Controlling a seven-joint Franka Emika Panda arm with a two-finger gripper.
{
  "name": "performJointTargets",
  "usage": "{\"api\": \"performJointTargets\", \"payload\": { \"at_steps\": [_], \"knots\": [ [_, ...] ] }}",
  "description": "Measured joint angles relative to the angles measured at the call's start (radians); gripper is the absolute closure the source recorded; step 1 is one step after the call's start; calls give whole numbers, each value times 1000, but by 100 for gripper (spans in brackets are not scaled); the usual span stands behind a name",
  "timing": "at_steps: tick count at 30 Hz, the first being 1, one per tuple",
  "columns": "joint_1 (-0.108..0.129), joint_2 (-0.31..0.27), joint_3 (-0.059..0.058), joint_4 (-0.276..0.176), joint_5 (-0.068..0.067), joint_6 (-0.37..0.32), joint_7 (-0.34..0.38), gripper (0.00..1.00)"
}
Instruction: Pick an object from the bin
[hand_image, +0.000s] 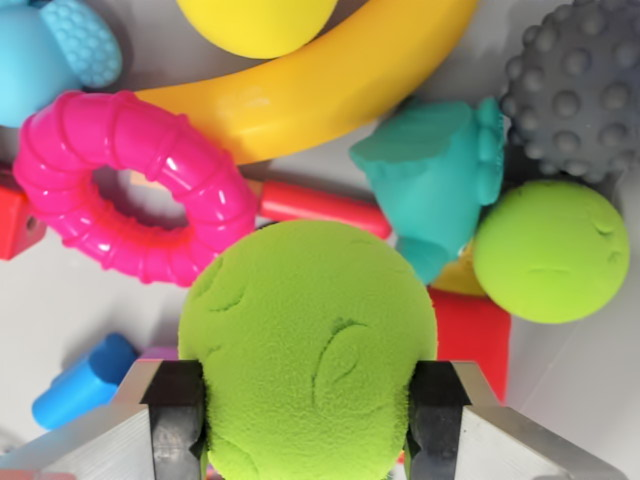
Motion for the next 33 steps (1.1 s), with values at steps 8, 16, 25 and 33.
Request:
{"api": "performJointTargets", "payload": {
  "at_steps": [8,16,25,33],
  "knots": [
    [0,-81,0,9,-3,-90,2,100],
    [0,-149,0,31,-5,-180,4,100],
    [0,-218,0,66,-6,-283,5,100],
    [0,-267,0,104,-6,-370,5,100]
  ]
}}
